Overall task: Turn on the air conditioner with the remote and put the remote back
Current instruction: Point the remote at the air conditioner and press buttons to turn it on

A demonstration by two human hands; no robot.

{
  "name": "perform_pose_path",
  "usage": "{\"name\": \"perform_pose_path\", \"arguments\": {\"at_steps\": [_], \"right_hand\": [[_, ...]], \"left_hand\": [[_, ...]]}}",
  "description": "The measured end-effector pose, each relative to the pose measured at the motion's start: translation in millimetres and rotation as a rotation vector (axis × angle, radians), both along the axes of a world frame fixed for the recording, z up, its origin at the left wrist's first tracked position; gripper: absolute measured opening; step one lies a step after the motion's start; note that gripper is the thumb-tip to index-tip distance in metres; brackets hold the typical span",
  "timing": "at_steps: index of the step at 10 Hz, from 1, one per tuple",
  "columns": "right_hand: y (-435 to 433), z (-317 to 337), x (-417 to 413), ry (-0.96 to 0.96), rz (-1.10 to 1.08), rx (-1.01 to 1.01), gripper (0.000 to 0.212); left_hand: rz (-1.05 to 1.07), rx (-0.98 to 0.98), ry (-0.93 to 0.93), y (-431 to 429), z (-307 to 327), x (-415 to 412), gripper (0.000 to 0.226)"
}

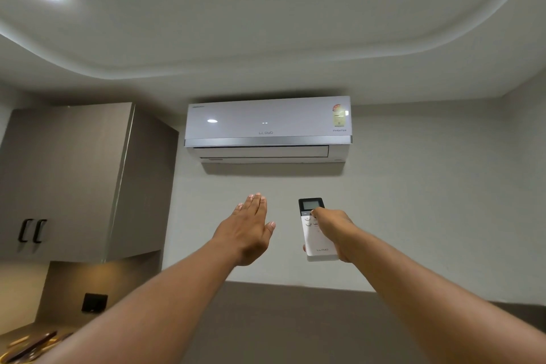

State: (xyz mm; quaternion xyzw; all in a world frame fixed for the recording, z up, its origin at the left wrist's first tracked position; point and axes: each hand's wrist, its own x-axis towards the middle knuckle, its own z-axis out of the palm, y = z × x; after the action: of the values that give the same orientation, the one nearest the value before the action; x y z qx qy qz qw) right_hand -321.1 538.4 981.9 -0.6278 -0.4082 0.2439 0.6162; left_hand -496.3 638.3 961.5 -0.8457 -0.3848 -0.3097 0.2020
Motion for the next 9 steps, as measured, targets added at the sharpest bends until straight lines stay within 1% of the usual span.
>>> {"name": "perform_pose_path", "arguments": {"at_steps": [6, 9], "right_hand": [[-11, -1, 6, -0.005, 0.011, -0.009, 0.014], [-15, 3, 0, -0.004, 0.013, 0.003, 0.010]], "left_hand": [[-0.010, 0.006, 0.020, -3, -5, 7, 0.067], [-0.007, 0.019, 0.020, -5, -4, 3, 0.067]]}}
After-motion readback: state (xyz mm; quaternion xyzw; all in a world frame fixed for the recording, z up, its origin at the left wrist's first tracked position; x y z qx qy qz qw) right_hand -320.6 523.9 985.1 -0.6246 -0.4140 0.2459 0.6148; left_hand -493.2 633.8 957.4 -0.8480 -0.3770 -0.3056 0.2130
